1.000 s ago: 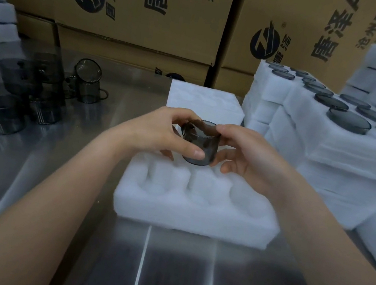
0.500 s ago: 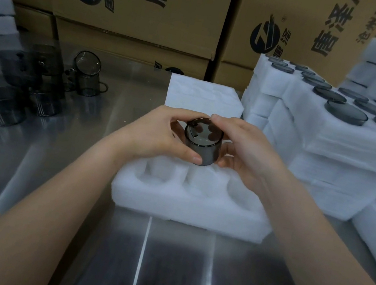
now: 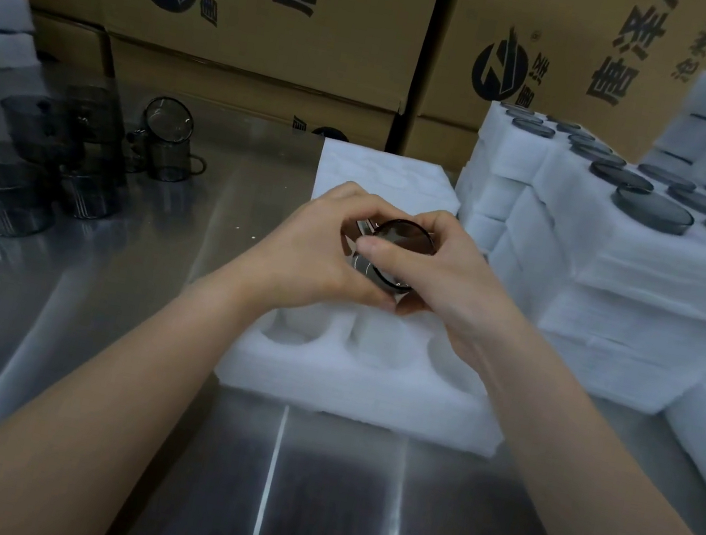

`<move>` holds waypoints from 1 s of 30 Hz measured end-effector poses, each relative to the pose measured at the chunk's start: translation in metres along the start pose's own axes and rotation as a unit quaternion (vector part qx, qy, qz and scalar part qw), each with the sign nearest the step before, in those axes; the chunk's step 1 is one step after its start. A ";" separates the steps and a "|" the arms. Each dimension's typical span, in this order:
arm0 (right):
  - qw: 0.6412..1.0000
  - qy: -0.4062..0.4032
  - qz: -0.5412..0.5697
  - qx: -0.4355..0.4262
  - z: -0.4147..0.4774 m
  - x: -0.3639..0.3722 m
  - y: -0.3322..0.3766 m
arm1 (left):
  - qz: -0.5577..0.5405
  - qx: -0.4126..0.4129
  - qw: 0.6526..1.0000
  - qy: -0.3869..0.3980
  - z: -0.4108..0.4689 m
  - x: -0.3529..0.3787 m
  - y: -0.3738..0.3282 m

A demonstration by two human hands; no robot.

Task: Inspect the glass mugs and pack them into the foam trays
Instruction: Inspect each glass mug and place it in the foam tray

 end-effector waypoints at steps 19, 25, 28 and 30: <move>0.985 0.070 0.157 -0.012 0.005 -0.025 -0.004 | 0.029 0.010 0.999 -0.011 -0.001 -0.001 0.002; 0.993 -0.002 0.106 -0.054 0.002 -0.019 -0.005 | 0.159 0.086 0.980 -0.077 -0.004 0.003 -0.006; 0.992 -0.012 0.108 -0.061 0.003 -0.021 -0.004 | 0.159 0.108 0.977 -0.093 -0.004 0.003 -0.005; 0.988 -0.009 0.145 -0.050 0.005 -0.023 -0.003 | 0.146 0.109 0.977 -0.107 -0.004 0.002 -0.003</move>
Point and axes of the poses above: each hand's wrist, its own z-axis towards the middle knuckle, its own x-axis out of the palm, y = z × x, the point moved 2 cm from there along z, towards the middle knuckle, and after that the axes turned 15 degrees about z, right-handed, at the moved point
